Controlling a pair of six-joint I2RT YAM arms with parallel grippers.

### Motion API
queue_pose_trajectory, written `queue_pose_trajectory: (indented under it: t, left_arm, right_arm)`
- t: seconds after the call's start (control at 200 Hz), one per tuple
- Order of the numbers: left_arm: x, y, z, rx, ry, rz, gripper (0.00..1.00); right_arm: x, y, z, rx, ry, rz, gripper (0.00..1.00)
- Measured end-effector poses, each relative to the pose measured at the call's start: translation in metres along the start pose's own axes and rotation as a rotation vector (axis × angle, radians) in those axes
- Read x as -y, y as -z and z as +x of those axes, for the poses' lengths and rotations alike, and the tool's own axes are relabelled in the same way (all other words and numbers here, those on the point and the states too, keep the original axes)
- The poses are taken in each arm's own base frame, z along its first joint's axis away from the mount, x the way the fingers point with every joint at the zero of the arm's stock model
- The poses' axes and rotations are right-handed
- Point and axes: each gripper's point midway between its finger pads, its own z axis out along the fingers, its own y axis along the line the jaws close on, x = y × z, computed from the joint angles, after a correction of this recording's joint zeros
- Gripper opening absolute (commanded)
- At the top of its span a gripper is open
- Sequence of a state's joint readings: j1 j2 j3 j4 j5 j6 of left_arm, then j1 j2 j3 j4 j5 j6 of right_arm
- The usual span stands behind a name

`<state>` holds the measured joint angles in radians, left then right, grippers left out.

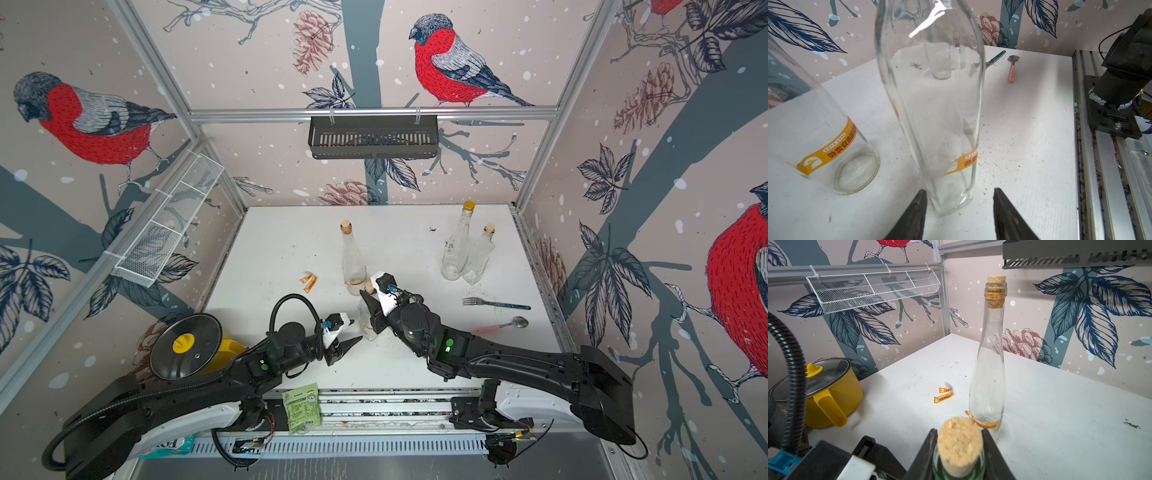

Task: Remove the label from the bottle
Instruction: Tear open the label from the bottle.

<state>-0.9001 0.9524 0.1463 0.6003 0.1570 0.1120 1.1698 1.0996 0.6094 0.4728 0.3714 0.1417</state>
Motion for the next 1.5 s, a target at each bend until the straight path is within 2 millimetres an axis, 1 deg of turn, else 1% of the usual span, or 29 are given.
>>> queue_pose_trajectory:
  t: [0.135, 0.55, 0.67, 0.77, 1.076, 1.501]
  left_arm:
    - [0.0, -0.001, 0.001, -0.002, 0.0, 0.0, 0.46]
    - [0.0, -0.003, 0.002, -0.005, 0.0, 0.0, 0.42]
    - [-0.001, -0.002, 0.0, 0.002, -0.001, -0.003, 0.41]
    - [-0.001, -0.002, 0.0, 0.004, -0.002, -0.003, 0.39]
    - [0.0, -0.002, 0.0, 0.004, -0.005, 0.001, 0.29]
    - [0.0, -0.002, -0.002, 0.007, -0.012, 0.003, 0.23]
  right_arm:
    - [-0.002, 0.0, -0.001, 0.002, 0.014, -0.01, 0.02]
    - [-0.015, 0.002, -0.003, 0.014, 0.032, -0.07, 0.03]
    - [-0.017, 0.002, -0.002, 0.013, 0.036, -0.077, 0.02]
    - [-0.018, 0.003, -0.002, 0.013, 0.039, -0.082, 0.02]
    - [-0.02, 0.003, -0.001, 0.013, 0.055, -0.087, 0.02]
    - [-0.019, 0.003, -0.002, 0.019, 0.053, -0.078, 0.02]
